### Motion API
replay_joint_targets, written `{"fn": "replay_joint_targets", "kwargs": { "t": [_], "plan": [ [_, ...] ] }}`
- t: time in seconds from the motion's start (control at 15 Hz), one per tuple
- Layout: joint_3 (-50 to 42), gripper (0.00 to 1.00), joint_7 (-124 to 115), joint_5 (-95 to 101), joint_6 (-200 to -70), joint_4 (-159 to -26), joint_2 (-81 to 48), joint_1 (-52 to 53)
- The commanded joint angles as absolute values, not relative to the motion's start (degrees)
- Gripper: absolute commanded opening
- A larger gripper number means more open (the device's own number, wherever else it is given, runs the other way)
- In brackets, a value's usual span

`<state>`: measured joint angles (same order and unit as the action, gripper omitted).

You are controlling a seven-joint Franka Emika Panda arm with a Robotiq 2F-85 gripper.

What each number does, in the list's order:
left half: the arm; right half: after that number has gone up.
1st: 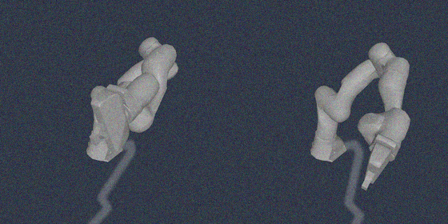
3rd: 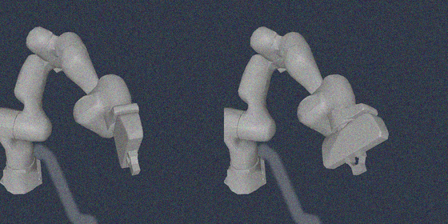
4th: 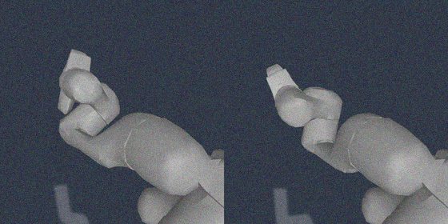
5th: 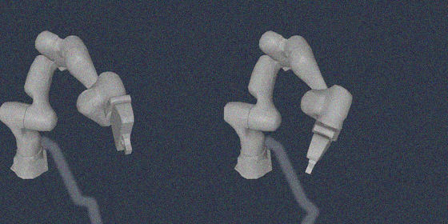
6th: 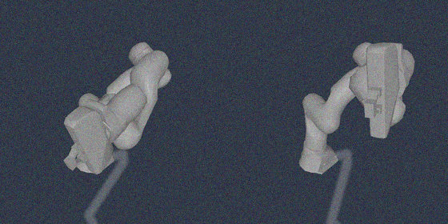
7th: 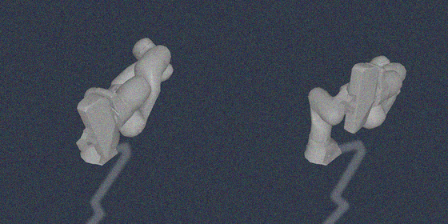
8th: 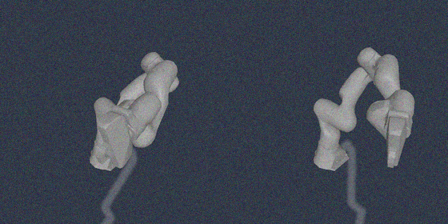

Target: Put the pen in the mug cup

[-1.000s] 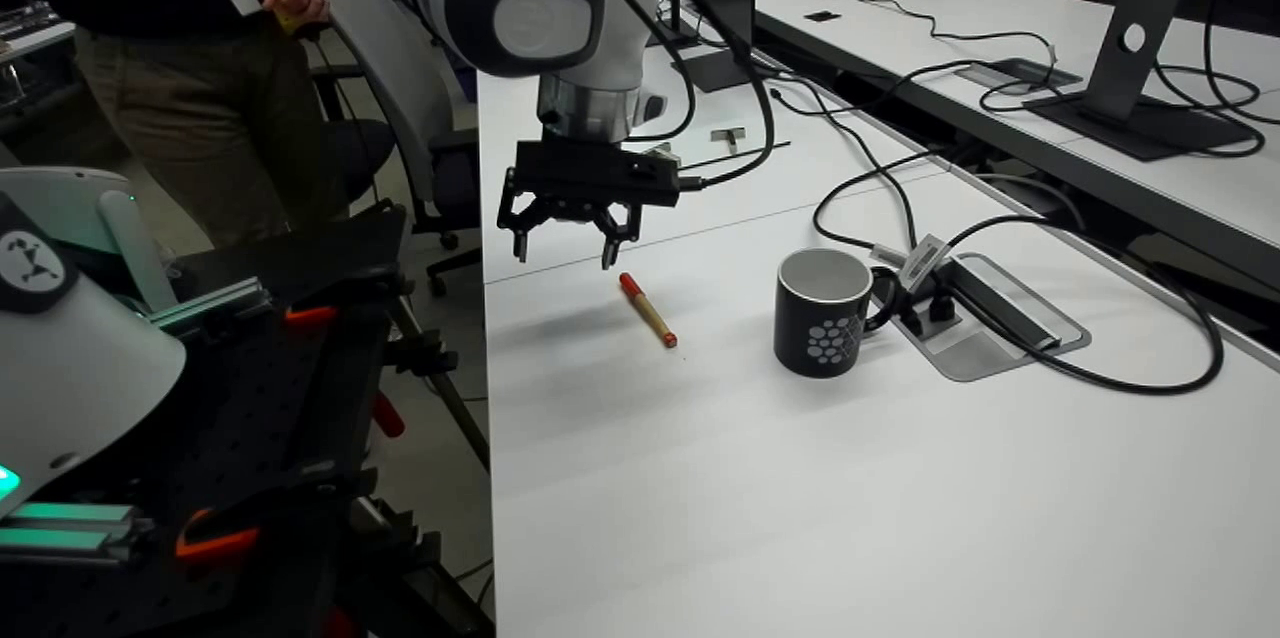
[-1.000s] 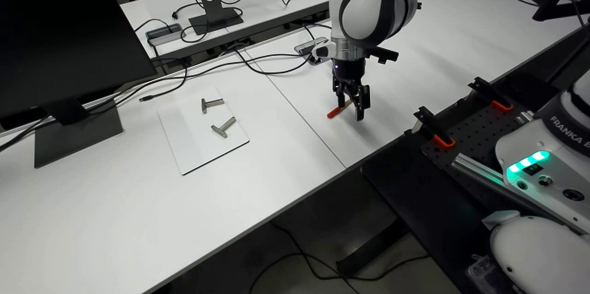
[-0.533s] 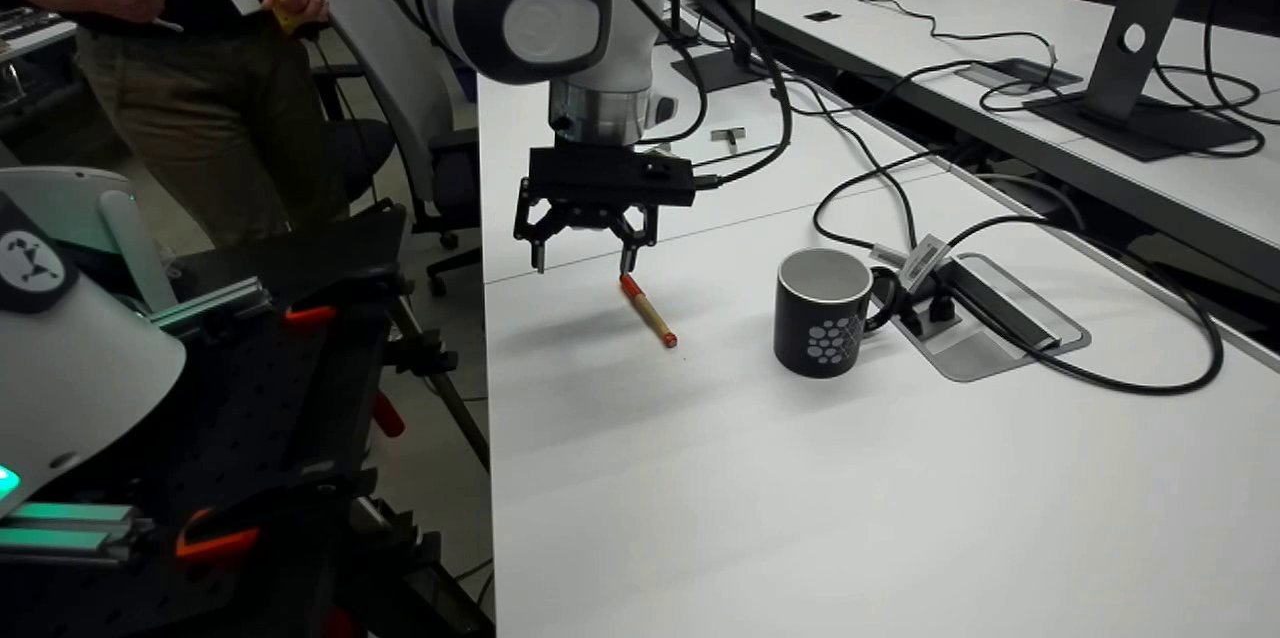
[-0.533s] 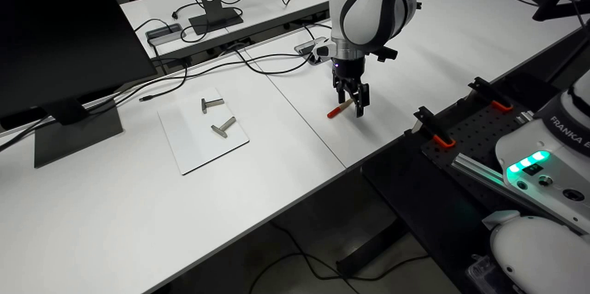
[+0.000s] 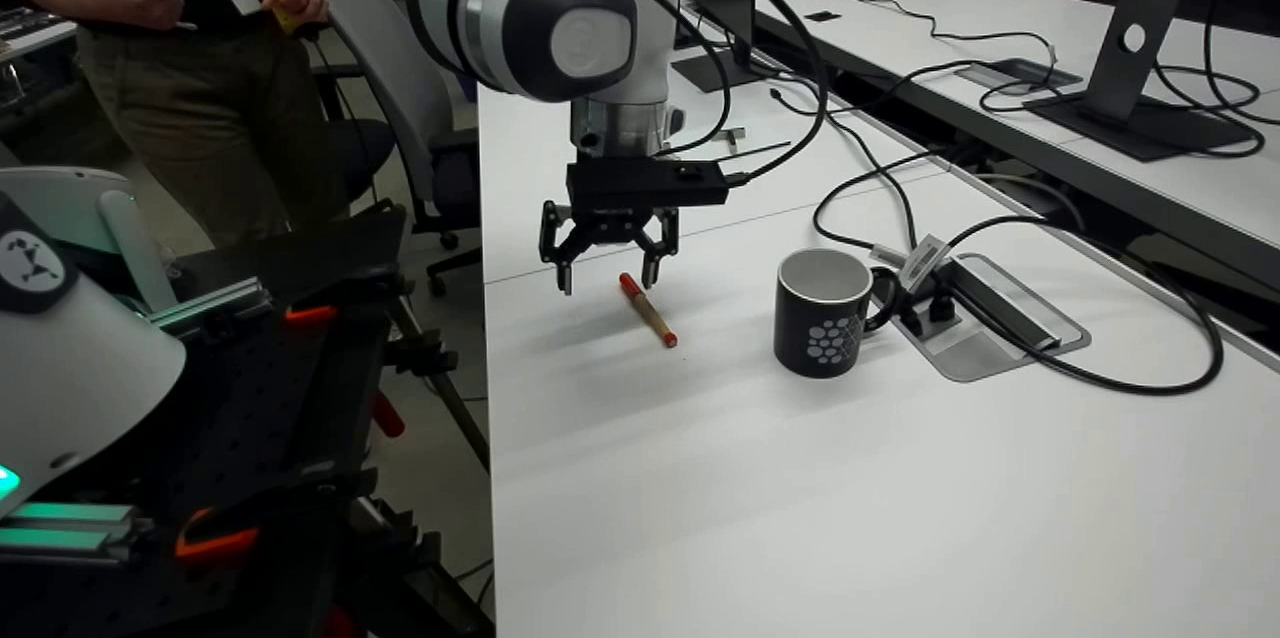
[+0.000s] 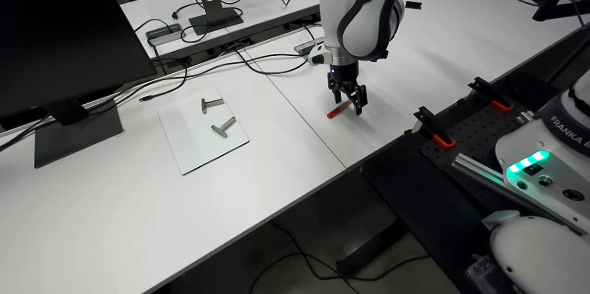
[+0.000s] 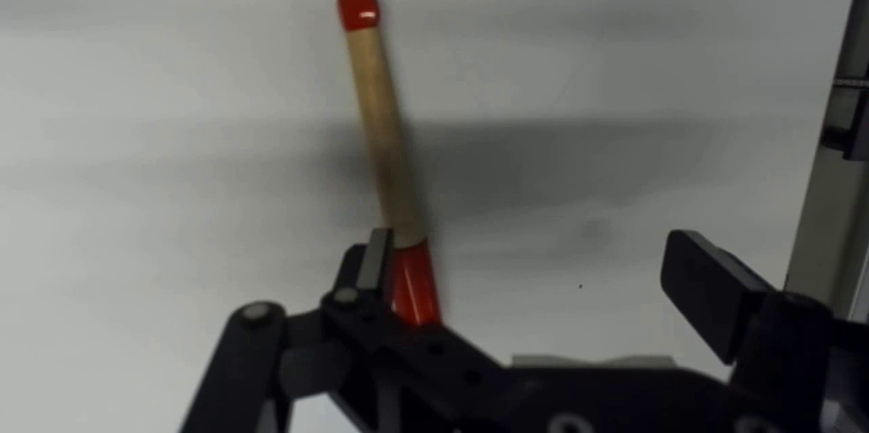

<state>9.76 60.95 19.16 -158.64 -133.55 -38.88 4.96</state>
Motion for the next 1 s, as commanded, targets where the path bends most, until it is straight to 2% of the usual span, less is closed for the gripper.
{"fn": "replay_joint_targets", "kwargs": {
  "t": [0.0,0.73,0.8,0.93],
  "plan": [
    [8.9,1.0,61.2,22.4,-159.4,-130.6,-41.4,6.2],
    [9.6,1.0,62.2,23.8,-161.6,-128.1,-45.0,5.4],
    [9.7,0.75,62.2,23.7,-161.7,-127.9,-45.4,5.3],
    [9.6,0.69,62.3,23.7,-161.8,-127.7,-45.7,5.4]
  ]
}}
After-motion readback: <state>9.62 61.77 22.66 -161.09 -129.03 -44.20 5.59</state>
